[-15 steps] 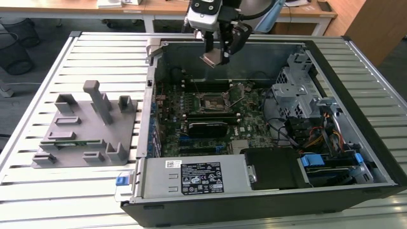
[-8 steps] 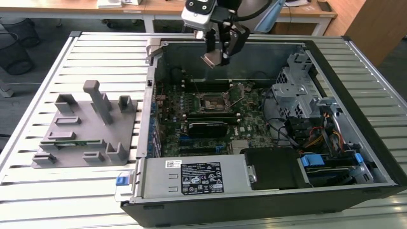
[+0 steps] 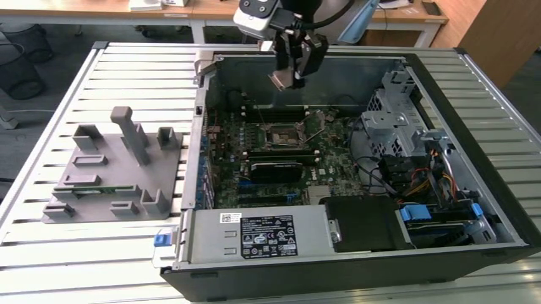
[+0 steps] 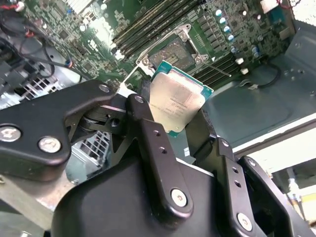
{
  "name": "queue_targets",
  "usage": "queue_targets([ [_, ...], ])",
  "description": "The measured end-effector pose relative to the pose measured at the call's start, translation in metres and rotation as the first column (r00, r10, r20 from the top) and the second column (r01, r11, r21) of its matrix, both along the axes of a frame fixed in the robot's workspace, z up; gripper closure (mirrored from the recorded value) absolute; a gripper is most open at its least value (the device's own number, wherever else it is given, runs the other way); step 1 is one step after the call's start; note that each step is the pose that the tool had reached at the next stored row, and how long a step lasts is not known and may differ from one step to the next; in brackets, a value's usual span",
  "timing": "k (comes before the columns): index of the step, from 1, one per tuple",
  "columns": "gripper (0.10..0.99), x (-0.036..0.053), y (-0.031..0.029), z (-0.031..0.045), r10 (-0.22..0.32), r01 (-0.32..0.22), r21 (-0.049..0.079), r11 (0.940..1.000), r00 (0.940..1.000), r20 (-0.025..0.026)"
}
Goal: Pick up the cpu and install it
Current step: 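Place the cpu into insertion slot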
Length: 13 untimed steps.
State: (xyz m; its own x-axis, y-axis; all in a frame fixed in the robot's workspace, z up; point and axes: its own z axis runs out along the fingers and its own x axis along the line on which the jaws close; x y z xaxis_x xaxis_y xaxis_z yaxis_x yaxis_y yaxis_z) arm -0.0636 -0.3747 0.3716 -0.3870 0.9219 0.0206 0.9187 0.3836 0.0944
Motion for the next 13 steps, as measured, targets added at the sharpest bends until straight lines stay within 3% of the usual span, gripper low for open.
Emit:
queue_targets([
  [7,0.557,0.0,0.0001,-0.0011,-0.113,0.113,0.0,0.9936,0.9936,0.001],
  [13,0.557,0.0,0.0002,-0.0021,-0.209,0.209,0.0,0.978,0.978,0.0019],
])
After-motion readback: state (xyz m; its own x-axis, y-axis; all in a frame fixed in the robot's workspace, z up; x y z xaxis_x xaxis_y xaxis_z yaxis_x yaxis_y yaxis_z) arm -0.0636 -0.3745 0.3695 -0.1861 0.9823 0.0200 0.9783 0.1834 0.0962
